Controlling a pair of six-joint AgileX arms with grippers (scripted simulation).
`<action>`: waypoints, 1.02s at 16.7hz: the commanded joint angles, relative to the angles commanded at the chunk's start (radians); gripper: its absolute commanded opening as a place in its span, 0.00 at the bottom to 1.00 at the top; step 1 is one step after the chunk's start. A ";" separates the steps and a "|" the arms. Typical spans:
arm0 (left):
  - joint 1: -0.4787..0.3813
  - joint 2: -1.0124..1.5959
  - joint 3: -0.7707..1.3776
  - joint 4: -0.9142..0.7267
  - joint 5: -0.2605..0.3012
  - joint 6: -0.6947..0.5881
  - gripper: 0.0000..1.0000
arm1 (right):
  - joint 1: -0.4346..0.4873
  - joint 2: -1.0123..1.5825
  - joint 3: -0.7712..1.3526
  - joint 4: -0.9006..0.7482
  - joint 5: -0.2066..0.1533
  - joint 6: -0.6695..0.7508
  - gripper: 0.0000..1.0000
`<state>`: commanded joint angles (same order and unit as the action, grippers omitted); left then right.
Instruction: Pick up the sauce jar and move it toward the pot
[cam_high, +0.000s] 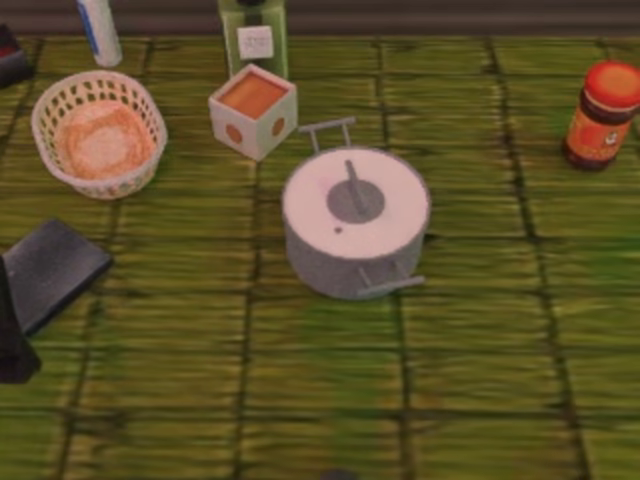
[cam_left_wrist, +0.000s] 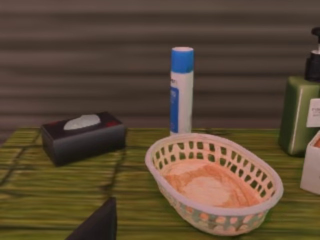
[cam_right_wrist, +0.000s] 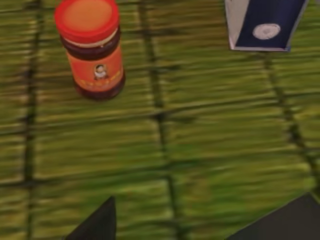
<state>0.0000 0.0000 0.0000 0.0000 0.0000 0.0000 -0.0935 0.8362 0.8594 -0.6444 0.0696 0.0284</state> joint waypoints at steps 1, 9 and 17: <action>0.000 0.000 0.000 0.000 0.000 0.000 1.00 | -0.007 0.106 0.117 -0.068 0.005 0.001 1.00; 0.000 0.000 0.000 0.000 0.000 0.000 1.00 | -0.014 0.882 0.978 -0.513 0.012 -0.023 1.00; 0.000 0.000 0.000 0.000 0.000 0.000 1.00 | 0.052 1.464 1.561 -0.734 -0.033 -0.090 1.00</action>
<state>0.0000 0.0000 0.0000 0.0000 0.0000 0.0000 -0.0410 2.3006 2.4203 -1.3786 0.0367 -0.0614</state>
